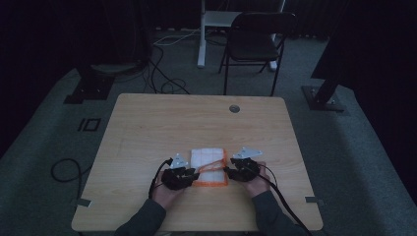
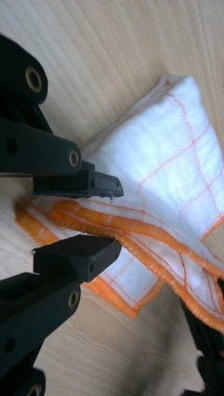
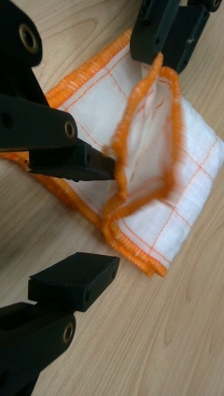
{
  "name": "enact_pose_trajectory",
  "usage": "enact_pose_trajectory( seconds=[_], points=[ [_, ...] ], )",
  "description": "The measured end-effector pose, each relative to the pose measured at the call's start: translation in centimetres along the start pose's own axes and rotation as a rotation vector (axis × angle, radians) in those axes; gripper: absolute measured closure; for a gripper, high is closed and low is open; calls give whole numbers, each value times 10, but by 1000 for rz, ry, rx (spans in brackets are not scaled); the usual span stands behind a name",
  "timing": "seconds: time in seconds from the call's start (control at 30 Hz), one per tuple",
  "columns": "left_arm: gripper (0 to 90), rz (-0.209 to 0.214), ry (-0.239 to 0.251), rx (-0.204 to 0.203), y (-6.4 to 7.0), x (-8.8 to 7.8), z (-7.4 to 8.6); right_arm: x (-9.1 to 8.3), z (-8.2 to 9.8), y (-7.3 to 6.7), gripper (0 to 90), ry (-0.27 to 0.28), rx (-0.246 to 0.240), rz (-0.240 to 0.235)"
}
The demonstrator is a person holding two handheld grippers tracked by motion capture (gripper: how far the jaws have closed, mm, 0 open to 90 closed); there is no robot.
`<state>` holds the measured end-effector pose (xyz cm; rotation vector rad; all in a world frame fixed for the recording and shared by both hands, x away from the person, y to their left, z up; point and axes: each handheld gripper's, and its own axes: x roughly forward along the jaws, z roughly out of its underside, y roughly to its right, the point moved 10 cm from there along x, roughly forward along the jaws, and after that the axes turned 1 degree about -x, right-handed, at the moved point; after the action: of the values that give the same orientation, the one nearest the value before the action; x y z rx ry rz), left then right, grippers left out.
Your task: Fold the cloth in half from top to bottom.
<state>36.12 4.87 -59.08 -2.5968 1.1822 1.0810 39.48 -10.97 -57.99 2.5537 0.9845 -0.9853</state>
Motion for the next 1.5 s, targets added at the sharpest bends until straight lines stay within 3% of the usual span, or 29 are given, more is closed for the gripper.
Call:
enact_pose_trajectory(
  seconds=[0.27,0.47,0.6,0.73,1.0,1.5],
  points=[
    [673,-25,5,-11,-5,-15,7,-14,-4,-1,540,38,10,-5],
    [662,-26,-7,-8,-3,-13,14,-14,-2,-7,549,43,5,-29],
    [662,-32,-10,0,-5,-13,15,-19,-5,-8,554,77,2,-26],
    [664,-45,-9,-4,-8,-14,16,-22,-8,-5,556,90,11,-19],
    [662,-74,19,-27,-20,-22,19,-20,4,7,554,78,47,10],
    [641,-116,30,-43,-36,-29,22,-17,23,30,552,59,114,53]
  ],
)
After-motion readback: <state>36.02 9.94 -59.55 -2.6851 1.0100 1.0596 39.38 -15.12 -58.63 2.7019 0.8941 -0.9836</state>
